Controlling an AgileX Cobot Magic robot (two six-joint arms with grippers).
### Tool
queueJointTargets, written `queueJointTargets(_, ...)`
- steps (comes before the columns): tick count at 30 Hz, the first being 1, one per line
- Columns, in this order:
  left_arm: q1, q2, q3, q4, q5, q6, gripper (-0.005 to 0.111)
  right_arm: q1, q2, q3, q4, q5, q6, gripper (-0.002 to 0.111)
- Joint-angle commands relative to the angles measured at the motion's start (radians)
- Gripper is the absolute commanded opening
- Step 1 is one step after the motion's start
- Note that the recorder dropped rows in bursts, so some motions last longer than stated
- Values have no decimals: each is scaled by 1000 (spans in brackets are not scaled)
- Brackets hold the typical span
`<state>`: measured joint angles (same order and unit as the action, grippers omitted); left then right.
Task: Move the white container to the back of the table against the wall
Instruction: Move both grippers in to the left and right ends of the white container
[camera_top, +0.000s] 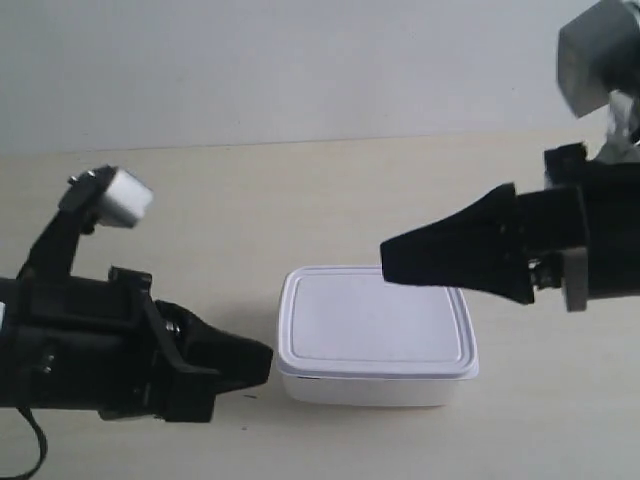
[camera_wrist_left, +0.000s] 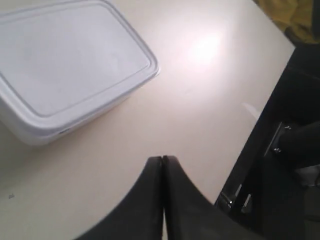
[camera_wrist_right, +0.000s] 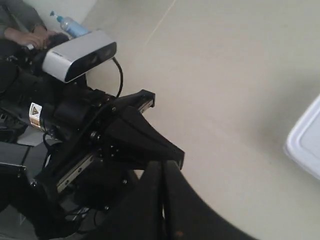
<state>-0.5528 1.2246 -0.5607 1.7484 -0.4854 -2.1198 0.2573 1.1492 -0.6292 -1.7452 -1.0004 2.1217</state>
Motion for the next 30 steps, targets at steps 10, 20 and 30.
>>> queueJointTargets(10, -168, 235, 26, -4, 154, -5, 0, 120, 37, 190, 1, 244, -2, 0)
queueJointTargets(20, -185, 352, 25, -65, 313, -4, 0, 288, 43, 312, 1, 680, -2, 0)
queueJointTargets(30, -196, 450, -76, -77, 342, -4, 0, 301, 221, 312, 1, 814, -2, 0)
